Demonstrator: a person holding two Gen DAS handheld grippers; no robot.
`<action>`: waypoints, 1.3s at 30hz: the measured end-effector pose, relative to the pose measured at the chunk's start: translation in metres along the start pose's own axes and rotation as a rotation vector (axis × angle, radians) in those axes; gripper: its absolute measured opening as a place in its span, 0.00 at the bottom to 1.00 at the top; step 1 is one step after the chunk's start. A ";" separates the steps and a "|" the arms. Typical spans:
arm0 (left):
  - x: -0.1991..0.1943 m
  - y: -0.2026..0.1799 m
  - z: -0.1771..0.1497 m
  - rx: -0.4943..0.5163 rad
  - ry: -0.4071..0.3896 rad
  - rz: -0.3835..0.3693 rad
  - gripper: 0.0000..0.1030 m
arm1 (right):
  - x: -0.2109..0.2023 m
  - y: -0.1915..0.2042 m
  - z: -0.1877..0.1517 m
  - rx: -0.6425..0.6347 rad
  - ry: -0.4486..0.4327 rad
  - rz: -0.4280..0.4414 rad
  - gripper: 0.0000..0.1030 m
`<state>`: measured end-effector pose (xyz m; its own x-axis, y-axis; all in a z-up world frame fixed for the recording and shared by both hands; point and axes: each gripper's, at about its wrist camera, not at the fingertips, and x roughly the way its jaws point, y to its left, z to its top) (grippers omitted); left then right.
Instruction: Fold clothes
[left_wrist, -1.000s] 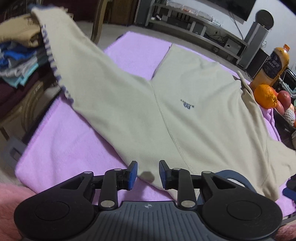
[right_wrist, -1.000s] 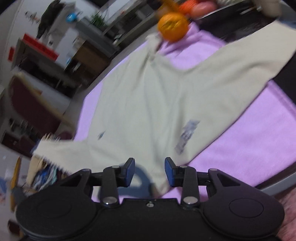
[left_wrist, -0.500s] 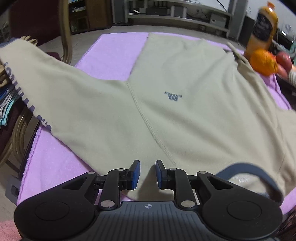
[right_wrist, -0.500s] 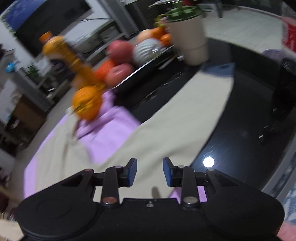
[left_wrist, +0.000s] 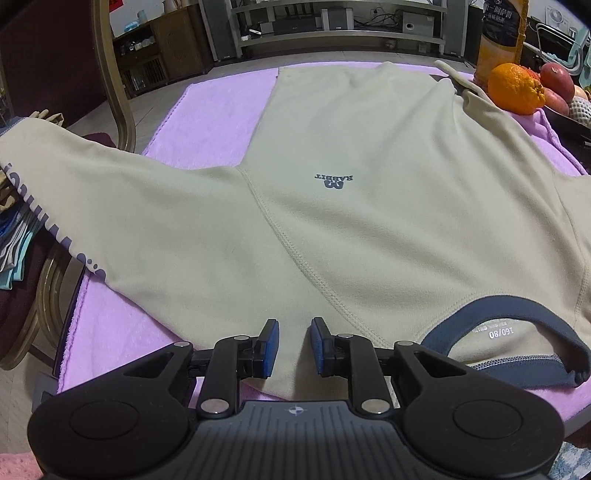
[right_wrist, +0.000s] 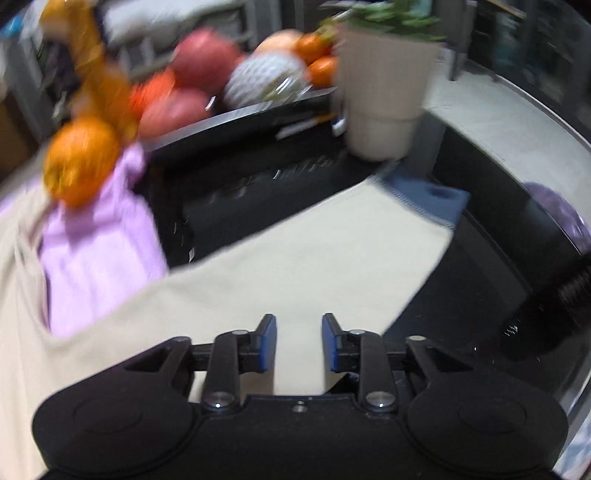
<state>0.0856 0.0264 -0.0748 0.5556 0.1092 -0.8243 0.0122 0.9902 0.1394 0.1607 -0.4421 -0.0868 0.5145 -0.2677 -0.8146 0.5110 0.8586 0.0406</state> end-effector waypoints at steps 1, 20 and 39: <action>0.000 -0.002 0.000 0.013 -0.004 0.006 0.19 | 0.001 0.001 0.001 -0.010 -0.003 -0.016 0.23; -0.017 -0.004 -0.004 0.019 -0.051 -0.080 0.30 | -0.056 0.058 -0.050 -0.181 0.019 0.211 0.21; -0.016 -0.028 -0.008 0.160 -0.087 -0.051 0.30 | 0.025 0.022 -0.010 -0.246 -0.040 -0.273 0.16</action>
<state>0.0697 -0.0024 -0.0703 0.6202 0.0443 -0.7832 0.1704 0.9670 0.1897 0.1780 -0.4252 -0.1126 0.4112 -0.5145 -0.7525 0.4549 0.8312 -0.3197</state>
